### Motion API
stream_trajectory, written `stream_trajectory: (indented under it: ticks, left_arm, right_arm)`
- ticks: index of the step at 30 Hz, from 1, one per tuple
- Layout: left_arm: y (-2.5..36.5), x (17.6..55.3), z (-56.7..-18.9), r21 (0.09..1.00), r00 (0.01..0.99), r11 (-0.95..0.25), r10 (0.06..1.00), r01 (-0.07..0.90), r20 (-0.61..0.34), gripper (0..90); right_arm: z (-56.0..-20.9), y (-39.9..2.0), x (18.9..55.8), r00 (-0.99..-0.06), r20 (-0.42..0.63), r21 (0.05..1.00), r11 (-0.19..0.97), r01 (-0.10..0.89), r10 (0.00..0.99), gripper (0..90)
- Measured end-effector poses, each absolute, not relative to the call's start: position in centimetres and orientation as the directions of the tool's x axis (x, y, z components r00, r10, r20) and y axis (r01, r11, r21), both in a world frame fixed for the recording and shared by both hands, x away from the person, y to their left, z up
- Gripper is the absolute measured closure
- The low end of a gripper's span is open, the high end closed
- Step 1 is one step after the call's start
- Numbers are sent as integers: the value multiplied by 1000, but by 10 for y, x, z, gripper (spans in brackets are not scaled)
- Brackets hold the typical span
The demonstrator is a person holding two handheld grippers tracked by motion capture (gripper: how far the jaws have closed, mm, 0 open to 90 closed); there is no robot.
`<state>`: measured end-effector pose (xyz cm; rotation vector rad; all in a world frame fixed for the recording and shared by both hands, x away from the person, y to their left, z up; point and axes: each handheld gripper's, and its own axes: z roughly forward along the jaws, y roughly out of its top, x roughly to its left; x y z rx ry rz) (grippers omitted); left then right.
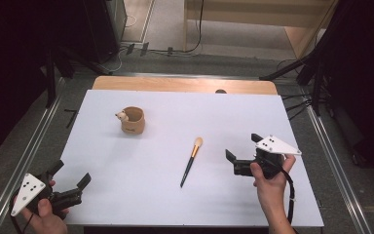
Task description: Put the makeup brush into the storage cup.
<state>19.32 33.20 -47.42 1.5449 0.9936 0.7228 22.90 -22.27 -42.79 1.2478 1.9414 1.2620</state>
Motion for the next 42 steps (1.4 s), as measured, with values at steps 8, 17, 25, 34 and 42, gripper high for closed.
stream_trajectory:
  ticks: [8,17,25,34,42]
  left_arm:
    - [333,193,-475,977,459,-32,885,211,-70,0]
    - [333,193,-474,977,460,-29,885,209,-72,0]
    - [333,193,-474,978,457,-27,886,209,-73,0]
    - [331,193,-474,978,460,-31,885,207,-69,0]
    - [332,193,-474,978,460,-30,885,208,-71,0]
  right_arm:
    - [-425,-209,240,-470,63,889,165,428,880,0]
    - [-423,-193,251,-492,55,878,192,438,869,0]
    - [-423,-184,259,-500,60,868,202,454,864,0]
    - [-423,-174,268,-504,73,850,210,482,860,0]
    - [-427,-168,275,-508,82,828,226,514,858,0]
